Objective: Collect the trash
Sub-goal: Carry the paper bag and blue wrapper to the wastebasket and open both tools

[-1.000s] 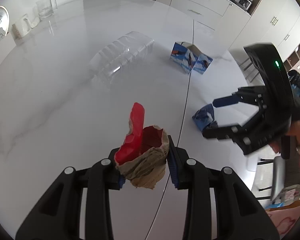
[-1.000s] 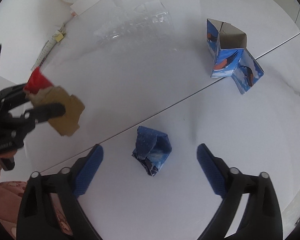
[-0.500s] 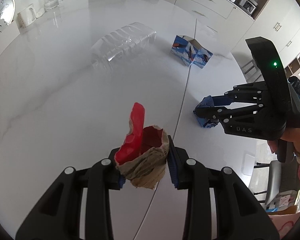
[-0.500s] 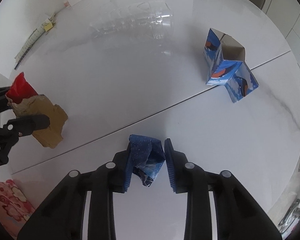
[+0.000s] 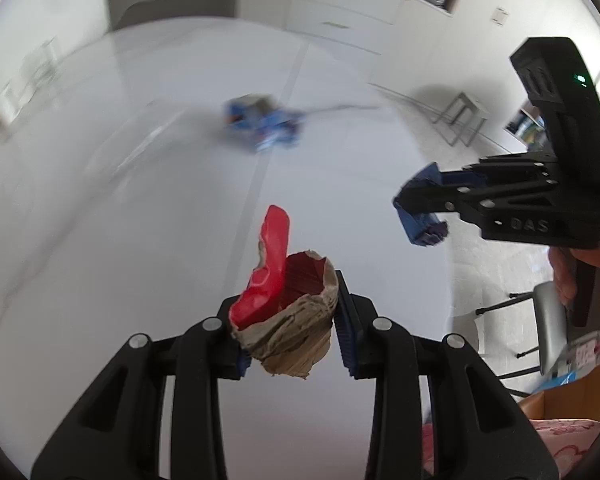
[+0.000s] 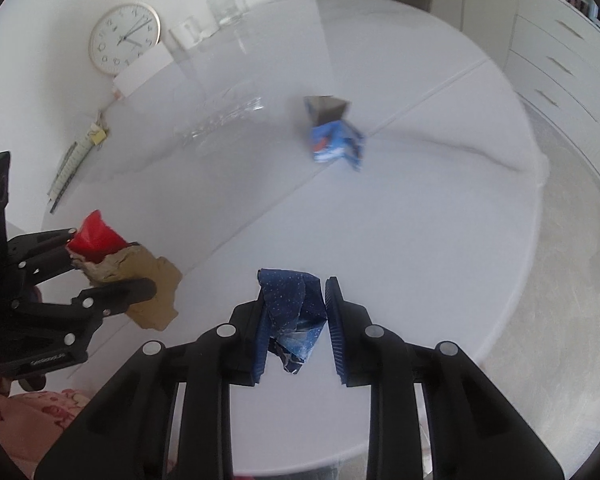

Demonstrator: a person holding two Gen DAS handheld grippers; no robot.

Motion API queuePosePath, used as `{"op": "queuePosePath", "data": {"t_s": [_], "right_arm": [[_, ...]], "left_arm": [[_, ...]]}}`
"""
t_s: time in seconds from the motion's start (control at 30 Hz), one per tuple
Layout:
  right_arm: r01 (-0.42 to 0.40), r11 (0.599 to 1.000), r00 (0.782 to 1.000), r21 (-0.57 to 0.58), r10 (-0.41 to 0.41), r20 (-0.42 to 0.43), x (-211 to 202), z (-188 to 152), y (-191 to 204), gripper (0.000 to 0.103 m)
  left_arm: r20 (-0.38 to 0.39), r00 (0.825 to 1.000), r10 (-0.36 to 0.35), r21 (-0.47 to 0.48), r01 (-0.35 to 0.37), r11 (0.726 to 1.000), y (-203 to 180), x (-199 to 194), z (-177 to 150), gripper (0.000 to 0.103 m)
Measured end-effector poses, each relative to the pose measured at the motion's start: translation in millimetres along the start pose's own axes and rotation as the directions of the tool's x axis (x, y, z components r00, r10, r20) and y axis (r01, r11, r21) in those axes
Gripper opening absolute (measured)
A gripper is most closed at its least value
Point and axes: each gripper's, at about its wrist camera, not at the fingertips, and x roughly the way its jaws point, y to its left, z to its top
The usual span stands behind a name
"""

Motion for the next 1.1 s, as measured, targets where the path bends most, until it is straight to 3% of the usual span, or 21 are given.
{"op": "queuePosePath", "data": {"t_s": [0.17, 0.27, 0.5, 0.6, 0.63, 0.8, 1.0, 1.03, 1.1], "right_arm": [[0.079, 0.997, 0.997, 0.014, -0.079, 0.011, -56.2, -51.0, -49.2, 0.026], [0.106, 0.993, 0.994, 0.06, -0.107, 0.014, -73.4, -79.1, -81.2, 0.026], [0.098, 0.992, 0.994, 0.083, -0.094, -0.054, -44.2, -123.1, -126.8, 0.03], [0.073, 0.995, 0.993, 0.075, -0.066, -0.096, -16.7, -137.0, -136.8, 0.066], [0.074, 0.994, 0.993, 0.082, -0.066, -0.094, -14.7, -140.4, -139.7, 0.074], [0.141, 0.984, 0.988, 0.106, -0.132, -0.084, -33.2, -149.7, -151.8, 0.095], [0.22, 0.96, 0.974, 0.171, -0.207, -0.087, -71.4, -157.5, -176.5, 0.1], [0.229, 0.955, 0.972, 0.186, -0.217, -0.087, -77.9, -159.5, -180.9, 0.1], [0.246, 0.946, 0.969, 0.212, -0.235, -0.077, -90.8, -163.0, -187.9, 0.1]], "left_arm": [[0.023, 0.997, -0.069, 0.056, 0.068, 0.996, -81.9, 0.9, 13.1, 0.033], [0.0, 0.993, -0.118, 0.071, 0.118, 0.99, -124.4, 11.7, 19.3, 0.033], [-0.048, 0.992, -0.12, 0.121, 0.125, 0.985, -192.0, 35.1, 30.6, 0.033], [-0.068, 0.992, -0.104, 0.126, 0.112, 0.986, -207.1, 42.0, 31.3, 0.033], [-0.075, 0.992, -0.098, 0.13, 0.107, 0.986, -211.7, 44.0, 31.1, 0.033], [-0.099, 0.992, -0.078, 0.143, 0.092, 0.986, -227.6, 51.4, 28.7, 0.033], [-0.124, 0.99, -0.062, 0.178, 0.084, 0.981, -243.0, 66.3, 28.9, 0.033], [-0.135, 0.989, -0.062, 0.19, 0.087, 0.978, -247.4, 69.8, 29.3, 0.035], [-0.168, 0.983, -0.069, 0.208, 0.103, 0.973, -253.4, 75.8, 30.3, 0.05]]}}
